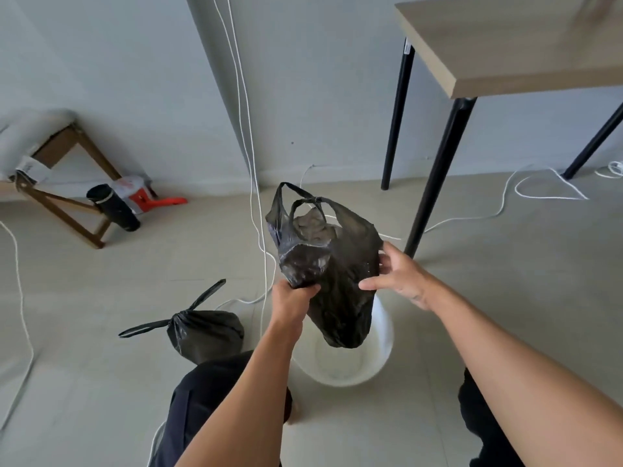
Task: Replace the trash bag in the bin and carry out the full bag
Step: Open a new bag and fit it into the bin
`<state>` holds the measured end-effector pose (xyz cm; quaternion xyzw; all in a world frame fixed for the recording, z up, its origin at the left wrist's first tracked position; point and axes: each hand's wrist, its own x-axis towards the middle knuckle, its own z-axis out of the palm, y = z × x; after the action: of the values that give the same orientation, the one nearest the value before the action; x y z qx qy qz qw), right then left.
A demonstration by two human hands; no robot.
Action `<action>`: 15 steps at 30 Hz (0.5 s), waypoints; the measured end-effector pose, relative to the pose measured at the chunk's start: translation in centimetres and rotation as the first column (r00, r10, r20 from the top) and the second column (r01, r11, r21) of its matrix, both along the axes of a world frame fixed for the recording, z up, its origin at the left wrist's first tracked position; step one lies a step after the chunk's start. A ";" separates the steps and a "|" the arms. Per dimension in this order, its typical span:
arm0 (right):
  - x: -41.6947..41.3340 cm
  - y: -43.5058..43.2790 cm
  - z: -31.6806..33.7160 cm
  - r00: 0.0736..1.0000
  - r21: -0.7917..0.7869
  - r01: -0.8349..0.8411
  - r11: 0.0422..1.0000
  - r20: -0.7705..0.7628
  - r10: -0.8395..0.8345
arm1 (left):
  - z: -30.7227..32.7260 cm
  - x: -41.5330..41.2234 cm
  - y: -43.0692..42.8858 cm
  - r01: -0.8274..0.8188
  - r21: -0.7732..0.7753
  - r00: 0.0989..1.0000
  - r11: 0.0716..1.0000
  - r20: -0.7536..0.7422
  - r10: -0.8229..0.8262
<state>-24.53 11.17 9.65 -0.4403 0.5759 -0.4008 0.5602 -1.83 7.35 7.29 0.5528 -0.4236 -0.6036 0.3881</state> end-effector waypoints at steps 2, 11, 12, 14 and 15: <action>0.1 -0.6 0.1 0.998 0.011 0.016 1.000 0.062 -0.016 | -0.9 0.5 0.3 0.032 0.007 0.998 0.999 0.061 -0.032; 2.2 -2.1 -2.3 0.977 0.054 0.167 0.984 -0.139 -0.158 | -4.6 1.8 2.0 0.264 0.054 0.887 0.963 0.379 -0.264; 2.3 -2.0 -2.7 0.973 0.061 0.175 0.983 -0.164 -0.163 | -4.9 2.0 2.1 0.287 0.063 0.866 0.956 0.409 -0.287; 2.5 -1.6 -3.4 0.960 0.084 0.174 0.981 -0.236 -0.150 | -5.2 2.4 2.1 0.348 0.090 0.808 0.933 0.477 -0.347; 2.4 -1.4 -3.7 0.953 0.097 0.169 0.981 -0.269 -0.137 | -5.3 2.7 1.9 0.389 0.118 0.762 0.914 0.515 -0.391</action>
<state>-22.11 9.76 5.94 -0.4091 0.7000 -0.3464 0.4719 0.89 9.29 1.99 0.5976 -0.6181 -0.4961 0.1214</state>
